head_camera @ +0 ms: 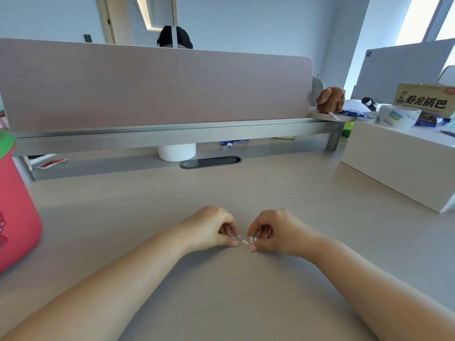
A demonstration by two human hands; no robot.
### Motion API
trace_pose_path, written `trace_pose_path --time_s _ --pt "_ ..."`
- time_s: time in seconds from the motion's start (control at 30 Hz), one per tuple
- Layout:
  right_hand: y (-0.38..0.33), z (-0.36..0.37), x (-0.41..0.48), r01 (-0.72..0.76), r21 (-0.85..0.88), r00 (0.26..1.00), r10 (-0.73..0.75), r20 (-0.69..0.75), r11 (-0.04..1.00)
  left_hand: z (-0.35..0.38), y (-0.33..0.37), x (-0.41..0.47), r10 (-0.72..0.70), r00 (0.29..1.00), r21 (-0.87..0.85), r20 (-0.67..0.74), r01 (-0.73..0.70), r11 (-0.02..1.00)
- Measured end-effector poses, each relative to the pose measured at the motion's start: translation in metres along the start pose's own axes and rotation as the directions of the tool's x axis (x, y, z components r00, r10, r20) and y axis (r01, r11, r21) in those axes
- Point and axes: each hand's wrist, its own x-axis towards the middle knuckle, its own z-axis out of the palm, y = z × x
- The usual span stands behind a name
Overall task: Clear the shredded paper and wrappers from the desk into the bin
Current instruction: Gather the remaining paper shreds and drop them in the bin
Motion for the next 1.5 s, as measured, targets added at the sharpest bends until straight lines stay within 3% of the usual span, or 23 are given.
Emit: trace_pose_path --time_s 0.17,0.47,0.73,0.97,1.23,1.5 --pt "-0.003 0.006 0.004 0.021 -0.014 1.0 -0.021 -0.015 1.0 0.001 0.001 0.0 -0.015 1.0 0.02 0.017 0.015 1.0" --pt "0.004 0.014 0.007 0.07 -0.191 0.997 -0.07 0.006 0.979 0.006 0.005 -0.002 0.015 0.999 0.093 0.034 -0.018 0.995" --pt "0.014 0.005 0.003 0.038 -0.117 0.997 -0.045 -0.059 0.992 0.006 0.006 -0.004 0.047 0.998 0.049 -0.028 -0.046 0.998" --pt "0.012 0.002 0.002 0.08 -0.093 0.995 -0.085 -0.052 0.992 0.003 0.006 -0.002 -0.036 0.999 0.018 -0.001 0.036 0.999" --pt "0.009 0.006 0.008 0.1 -0.209 0.995 -0.102 0.004 0.973 0.012 0.011 0.005 -0.095 0.994 0.071 -0.061 0.1 0.993" --pt "0.01 0.013 0.005 0.082 -0.284 0.997 -0.079 0.022 0.955 0.016 0.013 0.0 -0.02 1.0 0.151 -0.019 0.022 0.988"
